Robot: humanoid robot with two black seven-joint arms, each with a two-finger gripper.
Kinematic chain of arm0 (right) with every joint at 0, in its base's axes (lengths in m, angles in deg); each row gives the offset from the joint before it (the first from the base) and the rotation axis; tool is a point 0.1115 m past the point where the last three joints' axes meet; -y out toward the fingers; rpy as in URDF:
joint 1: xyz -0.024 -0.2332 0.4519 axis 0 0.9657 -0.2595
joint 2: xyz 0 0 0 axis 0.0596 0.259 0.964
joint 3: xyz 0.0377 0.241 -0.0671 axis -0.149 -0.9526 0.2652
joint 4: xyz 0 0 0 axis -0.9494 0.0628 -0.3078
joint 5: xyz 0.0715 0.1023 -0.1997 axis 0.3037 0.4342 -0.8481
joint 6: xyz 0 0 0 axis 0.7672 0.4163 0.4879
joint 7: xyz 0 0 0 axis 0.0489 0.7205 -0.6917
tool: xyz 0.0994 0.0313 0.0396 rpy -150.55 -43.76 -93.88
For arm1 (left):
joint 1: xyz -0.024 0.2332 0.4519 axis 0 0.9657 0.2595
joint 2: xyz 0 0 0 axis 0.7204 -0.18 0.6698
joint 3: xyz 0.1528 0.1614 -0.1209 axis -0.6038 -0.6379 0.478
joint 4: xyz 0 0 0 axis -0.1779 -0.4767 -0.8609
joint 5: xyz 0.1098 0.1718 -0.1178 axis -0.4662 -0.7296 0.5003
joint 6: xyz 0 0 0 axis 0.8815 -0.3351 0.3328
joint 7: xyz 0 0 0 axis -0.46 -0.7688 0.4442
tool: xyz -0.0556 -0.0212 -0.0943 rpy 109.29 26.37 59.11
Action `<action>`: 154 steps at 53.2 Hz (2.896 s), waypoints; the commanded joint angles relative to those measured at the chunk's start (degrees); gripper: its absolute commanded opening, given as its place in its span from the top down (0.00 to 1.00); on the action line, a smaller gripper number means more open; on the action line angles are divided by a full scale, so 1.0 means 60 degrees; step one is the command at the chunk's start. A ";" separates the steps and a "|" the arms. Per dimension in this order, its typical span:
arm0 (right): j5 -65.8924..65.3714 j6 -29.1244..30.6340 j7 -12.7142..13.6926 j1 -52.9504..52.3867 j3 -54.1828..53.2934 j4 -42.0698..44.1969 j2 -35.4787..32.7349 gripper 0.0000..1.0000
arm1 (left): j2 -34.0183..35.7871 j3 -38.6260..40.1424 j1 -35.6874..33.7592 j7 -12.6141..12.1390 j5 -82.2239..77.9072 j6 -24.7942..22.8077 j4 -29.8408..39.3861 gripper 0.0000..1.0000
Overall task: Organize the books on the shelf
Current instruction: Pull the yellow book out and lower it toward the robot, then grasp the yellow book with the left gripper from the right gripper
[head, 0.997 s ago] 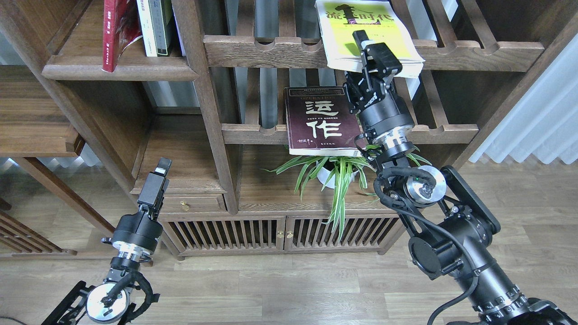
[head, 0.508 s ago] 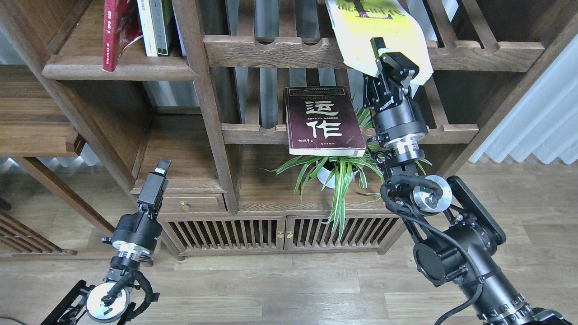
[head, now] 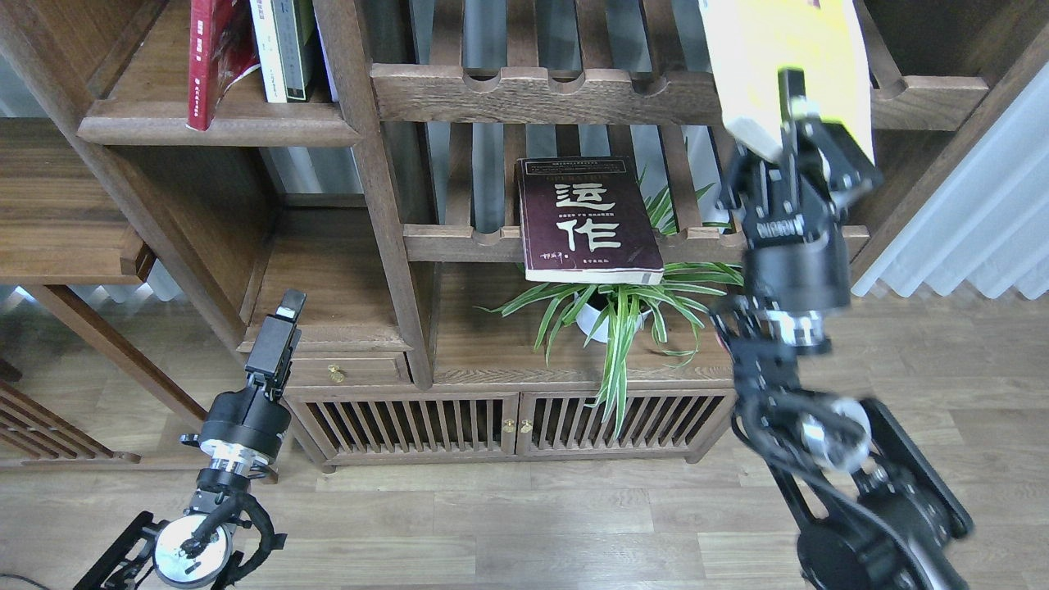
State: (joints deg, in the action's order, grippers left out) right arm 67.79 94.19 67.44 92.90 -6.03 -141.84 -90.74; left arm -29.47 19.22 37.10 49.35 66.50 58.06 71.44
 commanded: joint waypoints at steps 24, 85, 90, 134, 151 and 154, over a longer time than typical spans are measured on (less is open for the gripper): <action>0.0856 -0.0014 0.0296 0.3503 -0.0197 0.0184 -0.1522 0.94 | 0.0000 -0.0564 0.0036 0.0002 0.0115 0.0000 -0.0015 0.00; 0.0169 -0.0014 0.2332 0.2346 0.4549 0.2587 -0.0702 0.90 | 0.0000 -0.5867 0.0915 0.0002 0.4158 0.0000 0.0820 0.00; -0.0256 -0.0014 0.2347 0.2551 0.4666 0.2572 -0.0380 0.90 | 0.0000 -0.5911 0.1003 0.0017 0.4158 0.0000 0.0791 0.00; -0.2015 -0.0014 0.2493 0.3723 0.5105 0.2572 0.0822 0.88 | 0.0000 -0.6203 0.1457 -0.0100 0.4158 0.0000 -0.0058 0.96; -0.2044 -0.0014 0.2493 0.3899 0.5106 0.2572 0.0793 0.88 | 0.0000 -0.6175 0.1428 -0.0276 0.3939 0.0000 0.0059 0.98; -0.2044 -0.0014 0.2508 0.3914 0.5106 0.2587 0.0778 0.87 | 0.0000 -0.6101 0.1428 -0.0276 0.3880 0.0000 0.0059 0.98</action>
State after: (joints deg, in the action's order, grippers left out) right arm 55.50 94.11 82.43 115.99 24.65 -126.31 -85.78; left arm -29.46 -18.33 45.60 47.77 90.35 58.06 71.57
